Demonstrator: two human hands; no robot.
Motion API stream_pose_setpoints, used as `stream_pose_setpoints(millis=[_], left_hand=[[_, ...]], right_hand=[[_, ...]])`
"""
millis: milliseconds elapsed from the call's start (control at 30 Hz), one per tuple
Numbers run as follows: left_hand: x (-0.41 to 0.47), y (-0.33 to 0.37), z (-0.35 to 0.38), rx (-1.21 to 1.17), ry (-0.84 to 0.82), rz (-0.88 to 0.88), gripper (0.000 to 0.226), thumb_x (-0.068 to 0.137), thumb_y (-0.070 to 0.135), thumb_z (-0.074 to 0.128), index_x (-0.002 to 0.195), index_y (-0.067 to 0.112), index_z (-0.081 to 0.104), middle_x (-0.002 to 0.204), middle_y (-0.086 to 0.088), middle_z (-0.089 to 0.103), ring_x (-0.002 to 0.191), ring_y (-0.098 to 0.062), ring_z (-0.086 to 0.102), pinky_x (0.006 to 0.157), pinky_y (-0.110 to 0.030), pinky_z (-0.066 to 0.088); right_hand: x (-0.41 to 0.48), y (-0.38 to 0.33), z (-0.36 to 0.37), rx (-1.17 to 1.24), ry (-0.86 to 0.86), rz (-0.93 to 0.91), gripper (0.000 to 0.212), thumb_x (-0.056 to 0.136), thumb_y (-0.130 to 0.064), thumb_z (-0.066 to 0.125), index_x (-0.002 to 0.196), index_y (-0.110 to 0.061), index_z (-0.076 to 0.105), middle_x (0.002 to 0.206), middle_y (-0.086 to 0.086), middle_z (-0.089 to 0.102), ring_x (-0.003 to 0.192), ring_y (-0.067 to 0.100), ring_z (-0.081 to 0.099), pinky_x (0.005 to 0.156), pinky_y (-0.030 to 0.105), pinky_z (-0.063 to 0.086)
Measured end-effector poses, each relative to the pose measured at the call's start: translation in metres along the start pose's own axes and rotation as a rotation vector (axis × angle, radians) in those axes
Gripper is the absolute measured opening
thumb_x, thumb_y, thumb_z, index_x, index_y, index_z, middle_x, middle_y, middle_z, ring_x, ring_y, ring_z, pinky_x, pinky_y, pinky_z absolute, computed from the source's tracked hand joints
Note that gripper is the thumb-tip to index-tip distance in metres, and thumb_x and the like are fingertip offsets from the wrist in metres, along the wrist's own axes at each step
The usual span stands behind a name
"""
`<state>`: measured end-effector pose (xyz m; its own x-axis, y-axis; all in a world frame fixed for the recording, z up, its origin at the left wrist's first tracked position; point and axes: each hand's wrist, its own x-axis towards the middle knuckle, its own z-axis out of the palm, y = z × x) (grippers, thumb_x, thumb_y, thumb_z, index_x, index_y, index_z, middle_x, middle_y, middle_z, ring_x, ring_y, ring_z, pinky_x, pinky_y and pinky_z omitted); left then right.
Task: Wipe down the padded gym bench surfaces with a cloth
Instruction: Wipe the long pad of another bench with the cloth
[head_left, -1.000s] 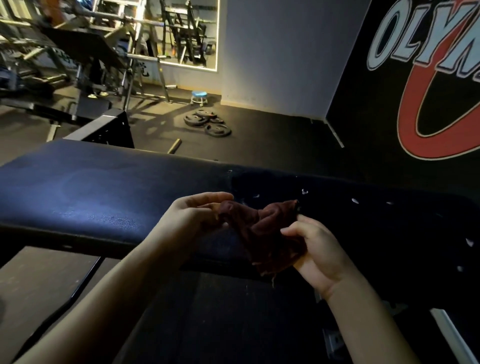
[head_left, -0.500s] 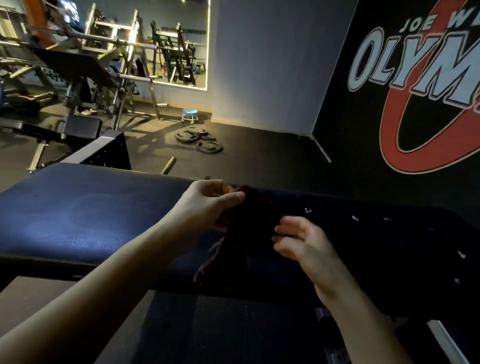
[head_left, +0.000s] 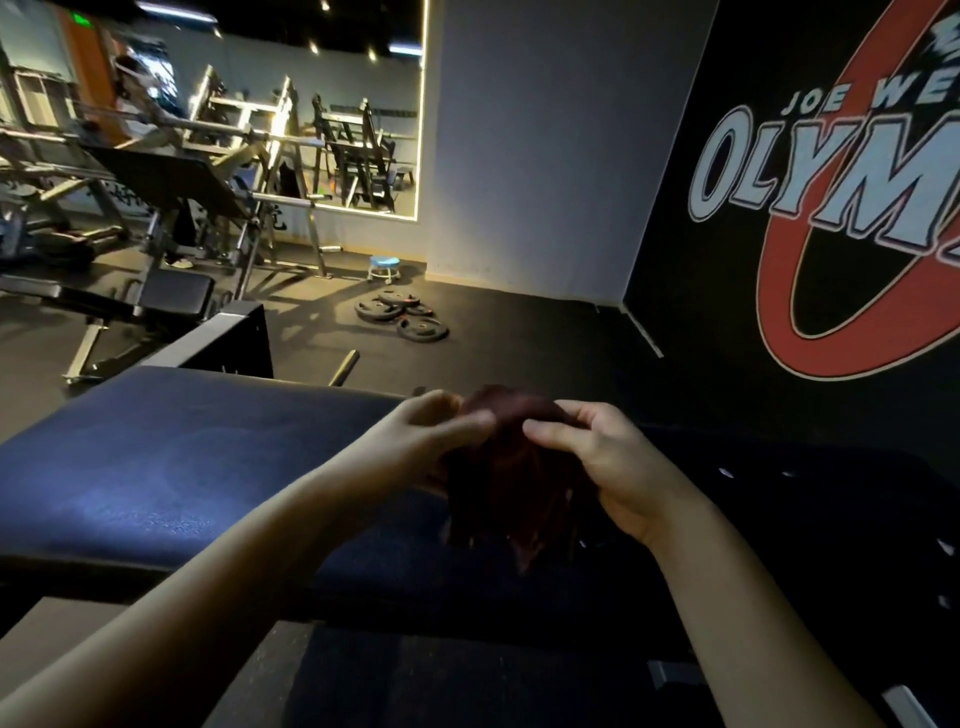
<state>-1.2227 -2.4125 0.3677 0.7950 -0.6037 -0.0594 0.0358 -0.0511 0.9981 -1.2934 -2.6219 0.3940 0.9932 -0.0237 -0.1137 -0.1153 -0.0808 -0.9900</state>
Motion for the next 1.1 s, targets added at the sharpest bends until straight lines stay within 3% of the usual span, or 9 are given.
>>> stream_pose_setpoints(millis=[100, 267, 367, 500, 667, 800, 900, 967, 1100], left_hand=[[0.004, -0.006, 0.007, -0.072, 0.039, -0.037, 0.054, 0.082, 0.008, 0.079, 0.131, 0.014, 0.058, 0.103, -0.012, 0.073, 0.09, -0.02, 0.075, 0.075, -0.029, 0.059], [0.012, -0.007, 0.015, -0.313, 0.213, -0.072, 0.053, 0.076, 0.009, 0.083, 0.124, 0.015, 0.062, 0.105, -0.018, 0.076, 0.098, -0.037, 0.075, 0.088, -0.048, 0.061], [0.015, -0.01, 0.018, -0.266, 0.174, -0.079, 0.035, 0.084, 0.007, 0.078, 0.116, 0.015, 0.067, 0.1, -0.018, 0.075, 0.09, -0.033, 0.074, 0.076, -0.04, 0.062], [0.021, -0.014, 0.019, -0.256, 0.053, -0.044, 0.042, 0.079, 0.001, 0.077, 0.118, 0.016, 0.072, 0.105, -0.014, 0.076, 0.099, -0.027, 0.075, 0.083, -0.034, 0.06], [0.024, -0.006, 0.03, 0.227, 0.075, 0.098, 0.054, 0.08, 0.004, 0.083, 0.128, 0.022, 0.068, 0.112, 0.003, 0.075, 0.104, -0.007, 0.071, 0.092, -0.026, 0.057], [0.025, -0.001, 0.033, 0.558, 0.133, 0.233, 0.02, 0.083, 0.023, 0.083, 0.1, 0.032, 0.075, 0.092, 0.009, 0.073, 0.084, -0.002, 0.069, 0.076, -0.023, 0.055], [0.024, 0.006, 0.028, 0.411, 0.111, 0.241, 0.01, 0.084, 0.03, 0.08, 0.09, 0.024, 0.075, 0.097, -0.001, 0.069, 0.09, -0.015, 0.069, 0.079, -0.03, 0.06], [0.025, 0.005, 0.033, 0.213, 0.061, 0.196, 0.025, 0.086, 0.027, 0.076, 0.103, 0.009, 0.072, 0.106, -0.011, 0.071, 0.1, -0.025, 0.07, 0.09, -0.039, 0.06], [0.031, -0.013, 0.049, -0.044, 0.184, 0.058, 0.027, 0.091, 0.022, 0.075, 0.105, 0.0, 0.069, 0.096, -0.013, 0.077, 0.091, -0.028, 0.076, 0.088, -0.053, 0.061]], right_hand=[[0.004, -0.008, -0.014, -0.015, 0.12, 0.014, 0.021, 0.092, -0.018, 0.071, 0.111, -0.008, 0.072, 0.105, 0.014, 0.076, 0.1, 0.027, 0.074, 0.088, 0.039, 0.058], [-0.006, 0.009, -0.029, 0.08, -0.019, 0.175, 0.055, 0.084, -0.001, 0.074, 0.135, -0.011, 0.056, 0.123, 0.016, 0.068, 0.105, 0.029, 0.073, 0.091, 0.045, 0.06], [-0.002, 0.014, -0.033, 0.175, 0.161, 0.148, 0.057, 0.086, 0.008, 0.068, 0.137, -0.014, 0.054, 0.121, 0.017, 0.068, 0.097, 0.028, 0.075, 0.079, 0.041, 0.061], [-0.009, 0.005, -0.041, 0.271, 0.201, 0.048, 0.044, 0.087, 0.0, 0.069, 0.129, -0.016, 0.063, 0.123, 0.018, 0.066, 0.105, 0.03, 0.072, 0.08, 0.038, 0.062], [-0.019, 0.002, -0.031, -0.374, 0.14, 0.0, 0.052, 0.079, 0.0, 0.08, 0.119, -0.031, 0.066, 0.117, 0.002, 0.064, 0.102, 0.019, 0.07, 0.086, 0.034, 0.062], [-0.018, -0.005, -0.035, -0.658, 0.215, -0.067, 0.022, 0.089, -0.017, 0.075, 0.101, -0.035, 0.071, 0.104, -0.008, 0.068, 0.096, 0.006, 0.068, 0.086, 0.03, 0.058], [-0.023, -0.01, -0.051, -0.788, 0.183, -0.107, 0.011, 0.091, -0.028, 0.073, 0.102, -0.032, 0.072, 0.116, -0.018, 0.057, 0.106, 0.003, 0.058, 0.095, 0.029, 0.051], [-0.025, -0.01, -0.056, -0.485, 0.056, -0.106, 0.016, 0.091, -0.024, 0.073, 0.105, -0.018, 0.074, 0.122, -0.011, 0.064, 0.111, 0.01, 0.063, 0.094, 0.033, 0.054], [-0.005, 0.021, -0.047, -0.267, 0.152, -0.013, 0.011, 0.091, -0.016, 0.073, 0.094, -0.006, 0.071, 0.09, 0.011, 0.075, 0.085, 0.029, 0.073, 0.078, 0.04, 0.059]])
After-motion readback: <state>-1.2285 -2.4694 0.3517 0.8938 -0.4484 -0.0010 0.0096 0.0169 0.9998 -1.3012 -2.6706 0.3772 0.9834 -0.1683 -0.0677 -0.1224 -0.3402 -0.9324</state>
